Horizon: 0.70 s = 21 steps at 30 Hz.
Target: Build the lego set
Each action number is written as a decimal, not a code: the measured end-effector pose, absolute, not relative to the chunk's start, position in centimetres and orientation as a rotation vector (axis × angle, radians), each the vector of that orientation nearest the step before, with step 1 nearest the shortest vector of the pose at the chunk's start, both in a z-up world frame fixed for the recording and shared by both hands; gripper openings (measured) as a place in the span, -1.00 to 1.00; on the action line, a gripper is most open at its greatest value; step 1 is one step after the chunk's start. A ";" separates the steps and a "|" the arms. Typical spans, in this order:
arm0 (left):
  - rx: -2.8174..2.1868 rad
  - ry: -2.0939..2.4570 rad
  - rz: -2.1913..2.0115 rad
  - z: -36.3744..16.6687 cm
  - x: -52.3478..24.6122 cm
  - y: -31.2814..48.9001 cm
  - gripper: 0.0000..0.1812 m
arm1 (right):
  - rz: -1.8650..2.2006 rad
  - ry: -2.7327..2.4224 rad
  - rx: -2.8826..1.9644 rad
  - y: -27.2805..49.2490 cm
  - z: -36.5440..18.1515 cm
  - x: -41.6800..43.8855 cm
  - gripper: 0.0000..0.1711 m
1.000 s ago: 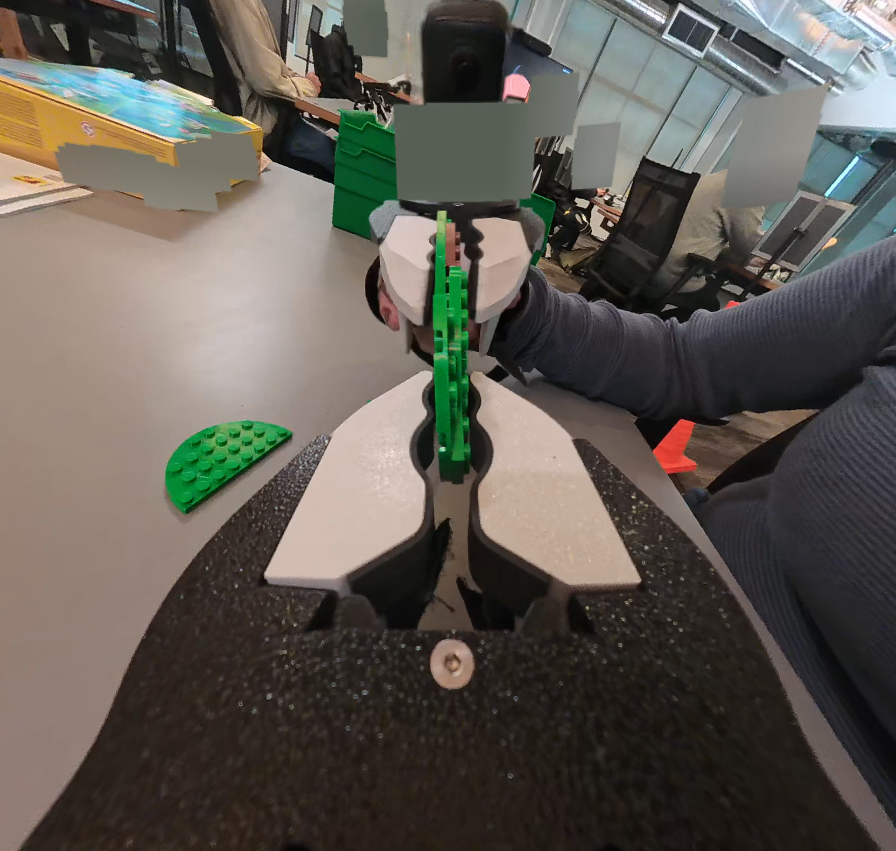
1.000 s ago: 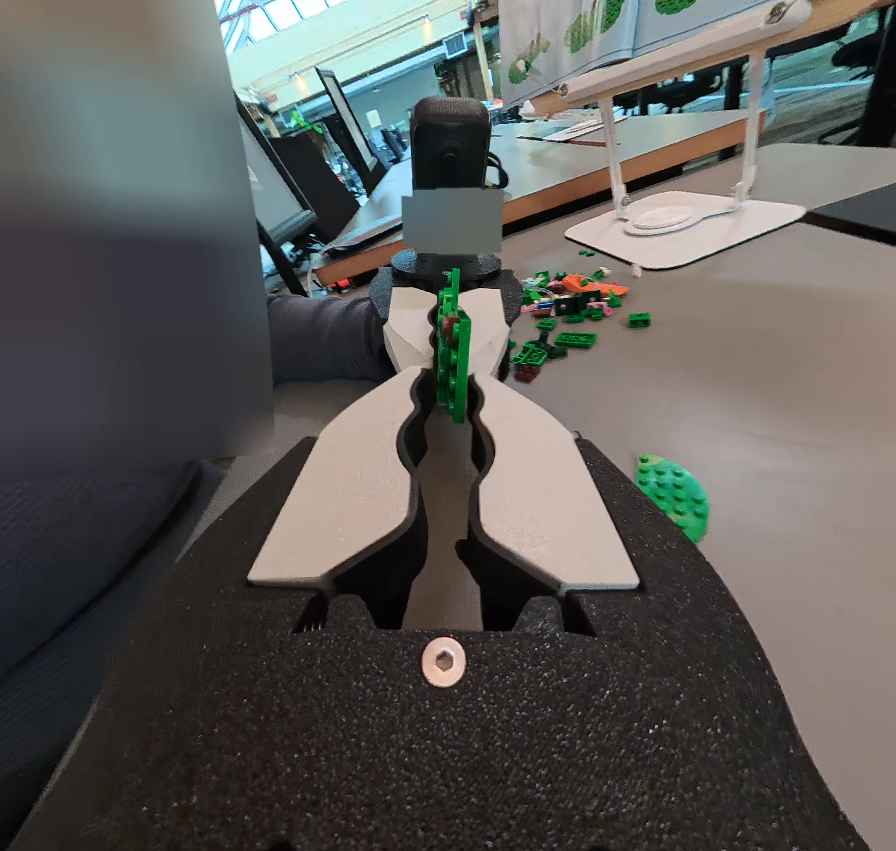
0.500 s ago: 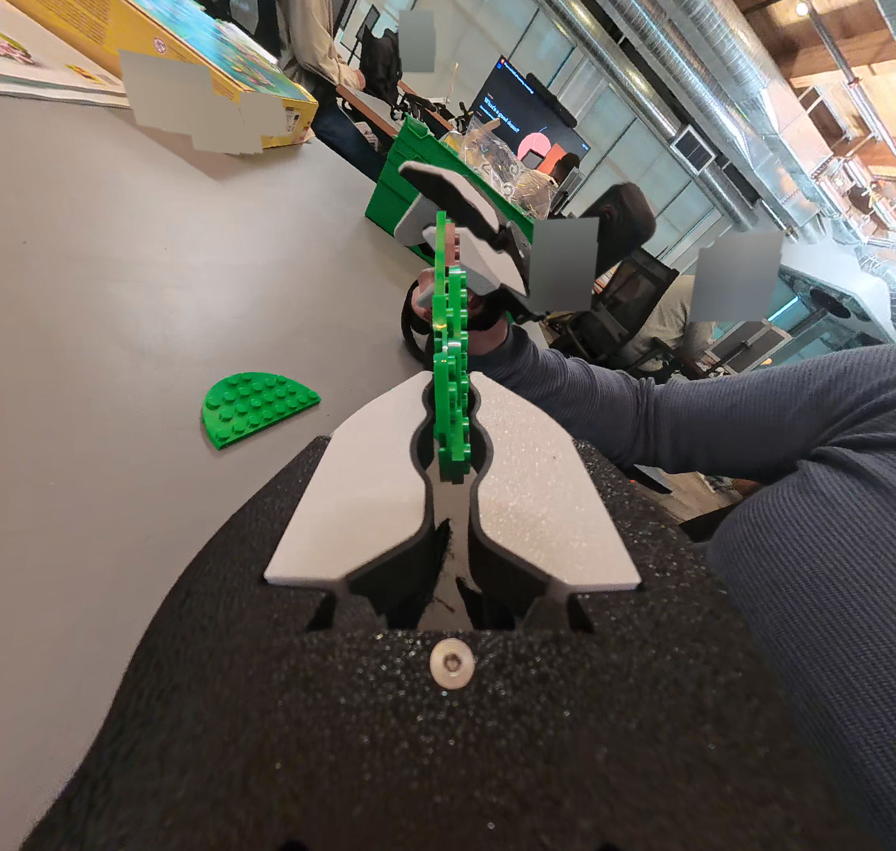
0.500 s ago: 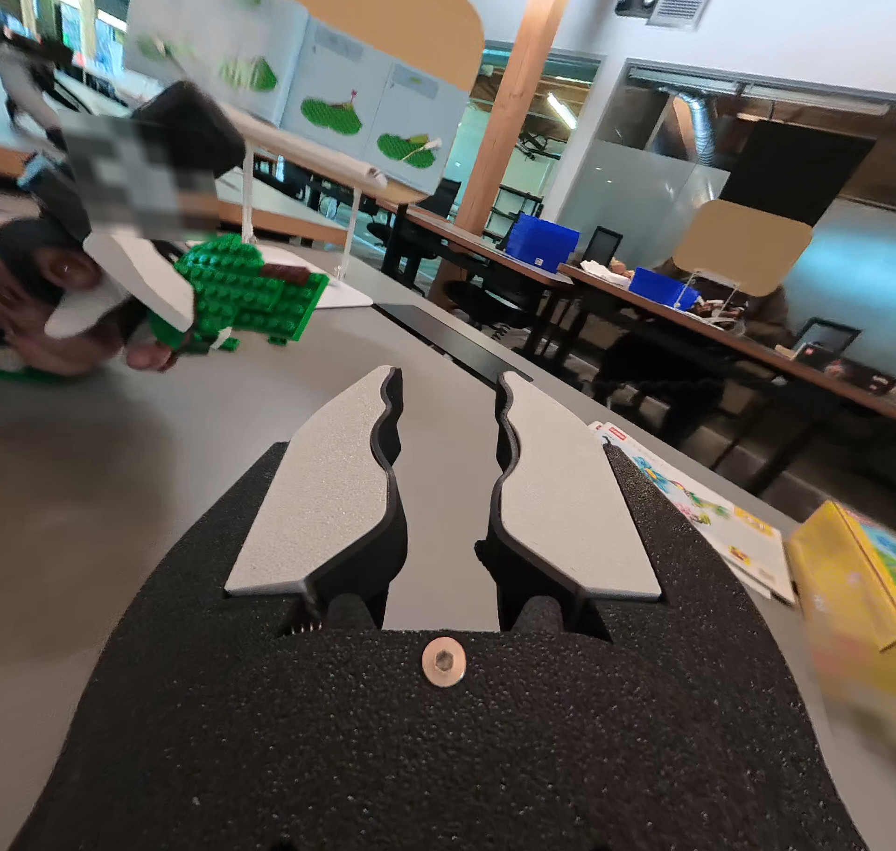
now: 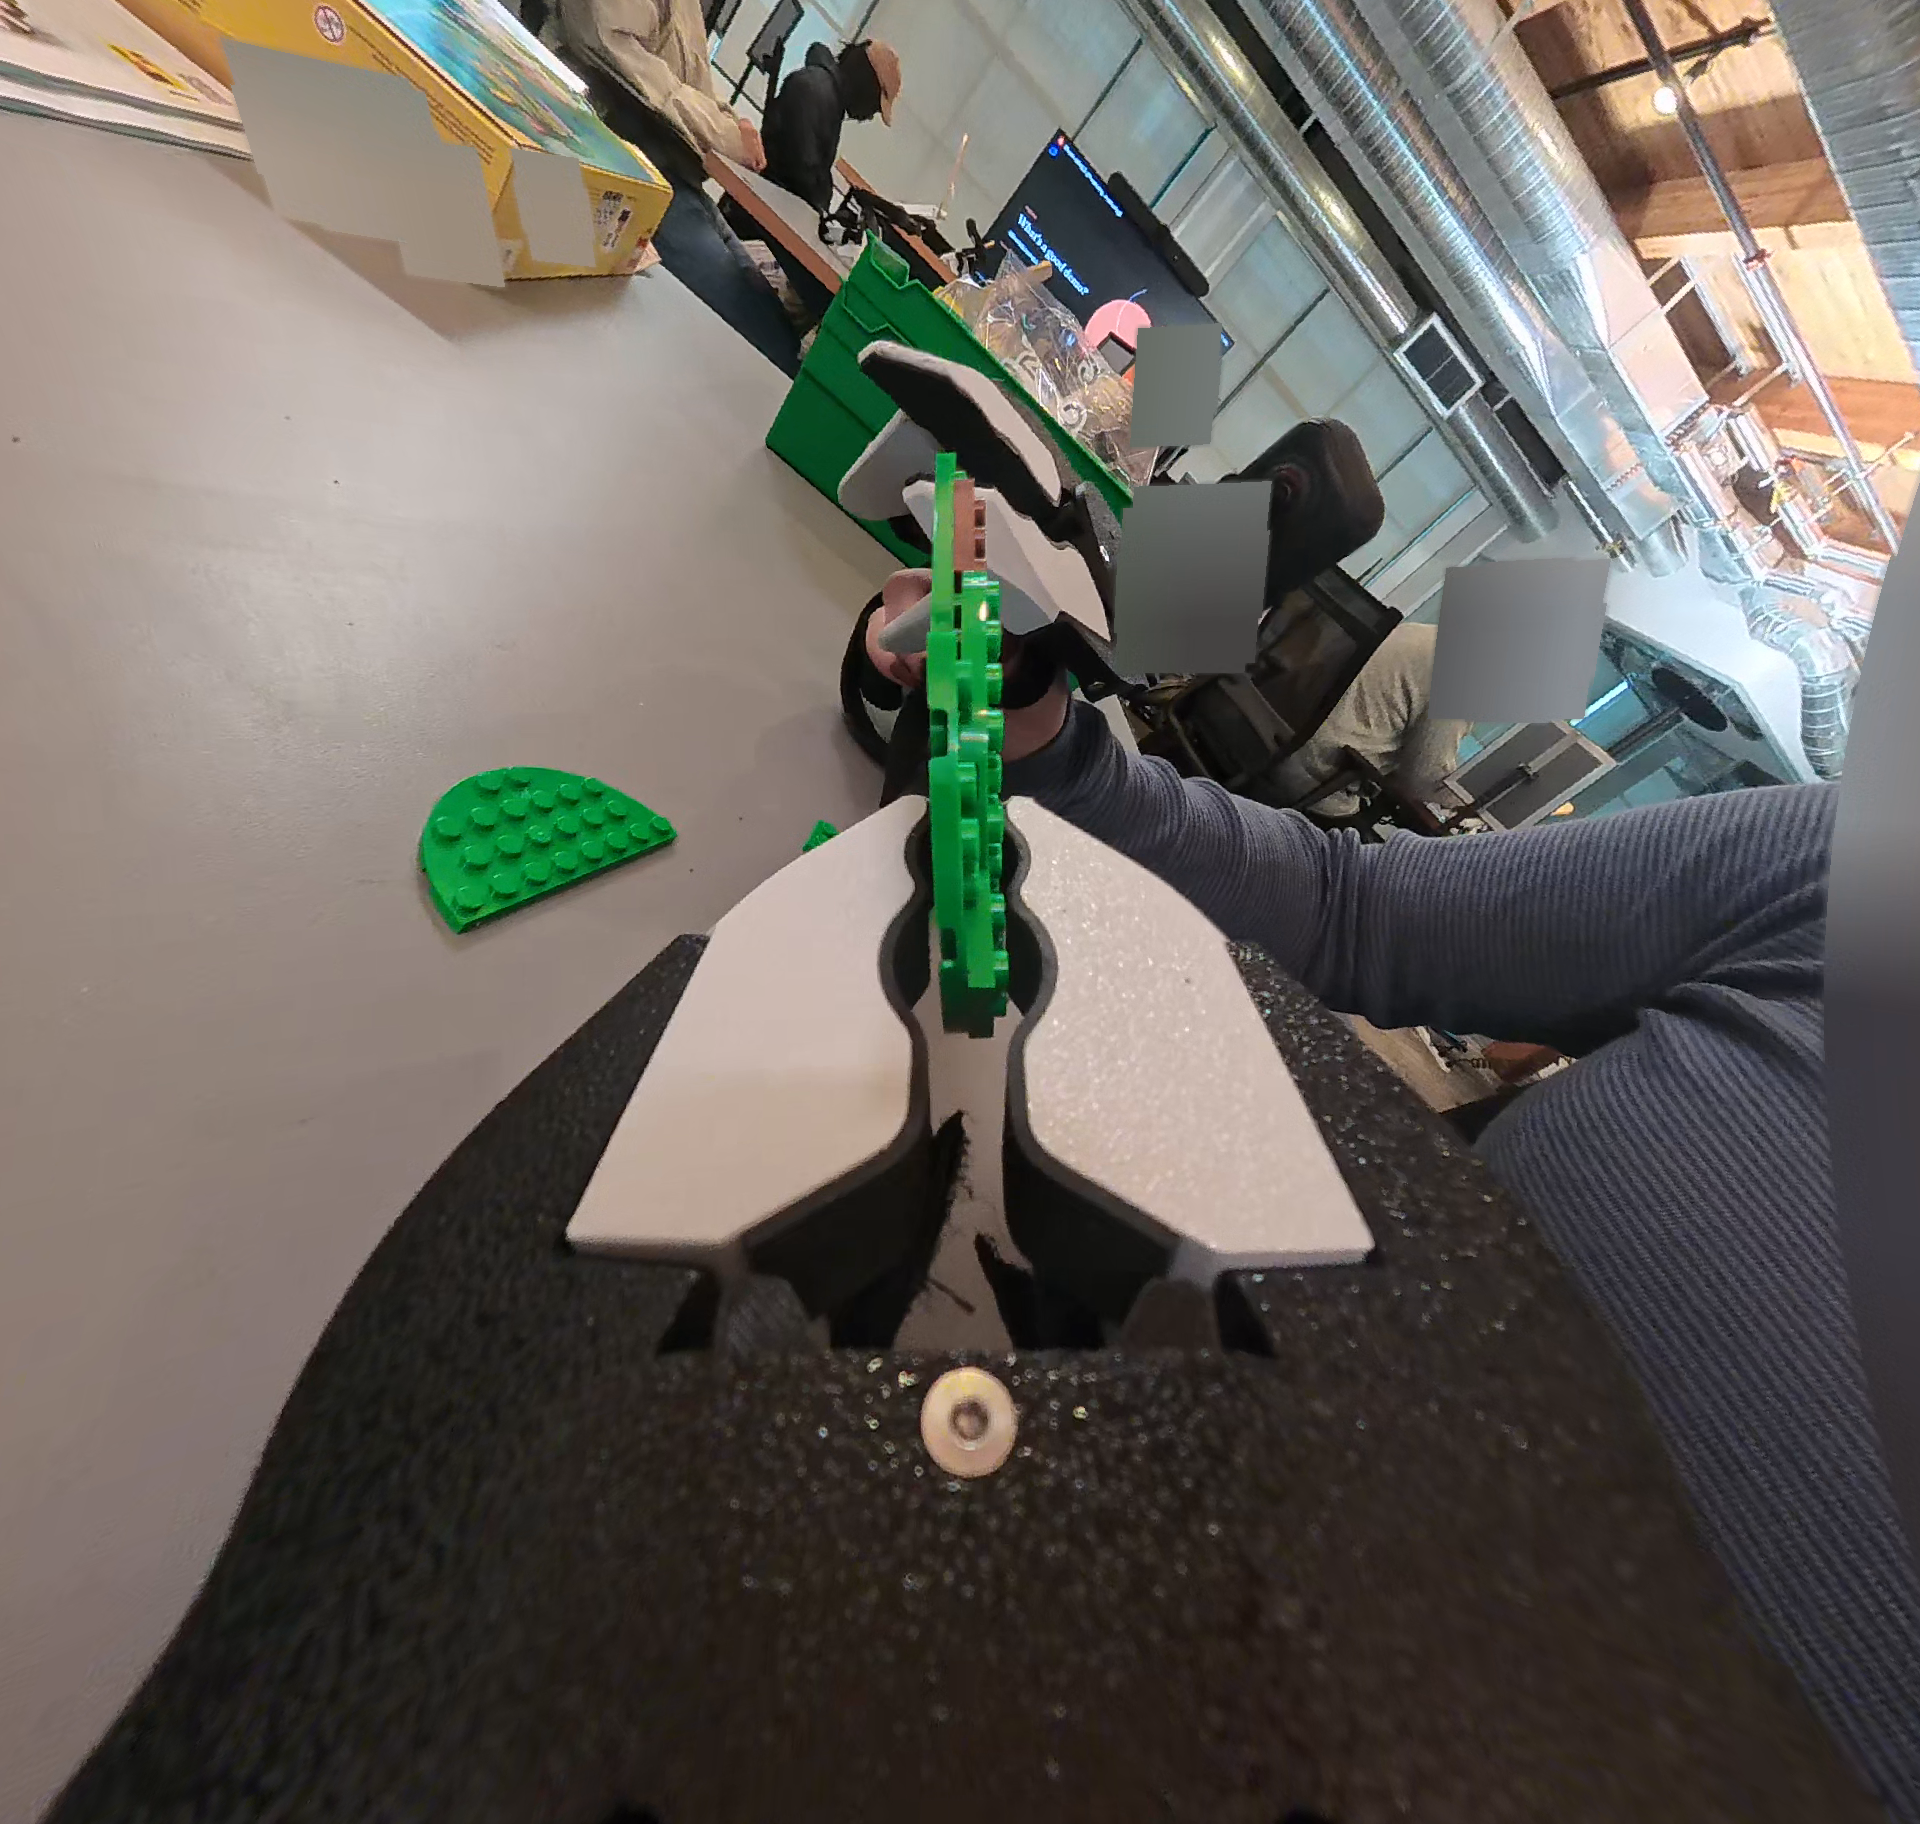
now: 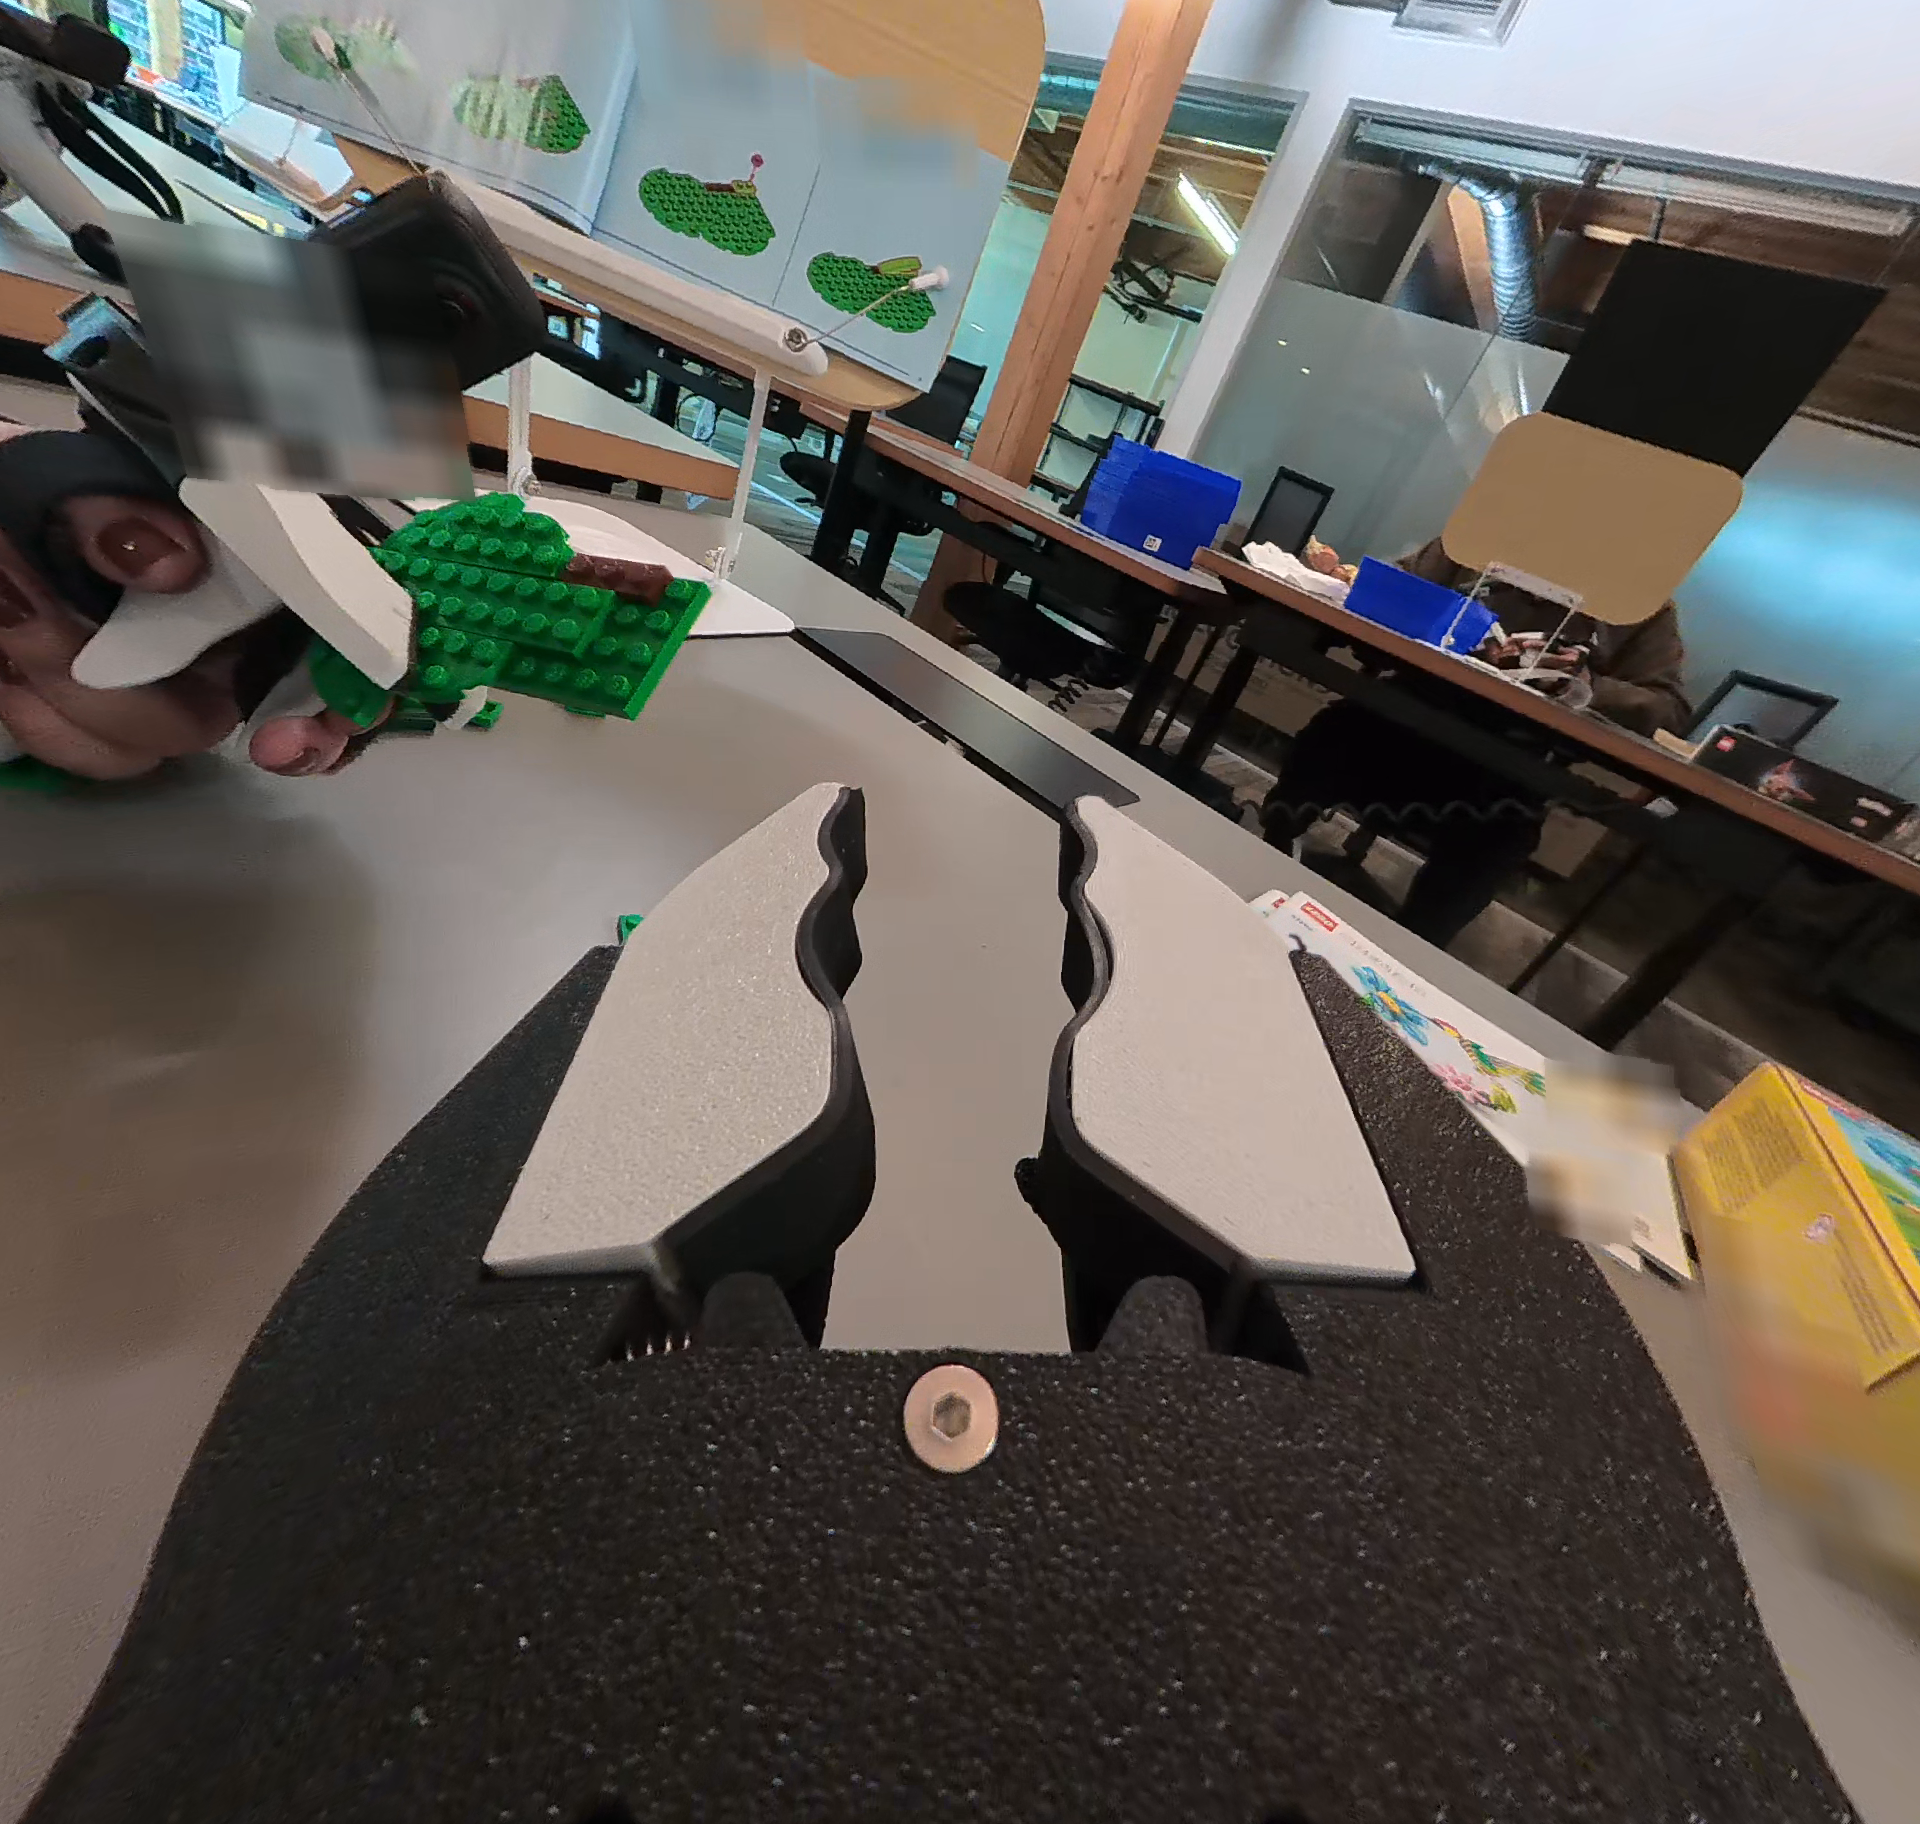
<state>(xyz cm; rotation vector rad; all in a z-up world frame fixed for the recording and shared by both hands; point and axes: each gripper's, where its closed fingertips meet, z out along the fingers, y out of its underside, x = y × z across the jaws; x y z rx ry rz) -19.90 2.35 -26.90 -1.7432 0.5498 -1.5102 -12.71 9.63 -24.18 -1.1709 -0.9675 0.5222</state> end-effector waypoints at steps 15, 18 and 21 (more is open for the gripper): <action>-1.731 0.540 -1.559 -26.8 -20.0 2.2 -0.91 | 0.534 -0.969 -1.186 9.7 -24.4 -12.7 -0.60; -1.735 0.537 -1.563 -26.8 -20.0 2.3 -0.91 | 0.537 -0.966 -1.188 9.7 -24.4 -12.7 -0.60; -1.739 0.533 -1.566 -26.8 -20.0 2.3 -0.91 | 0.536 -0.961 -1.191 9.8 -24.4 -12.6 -0.61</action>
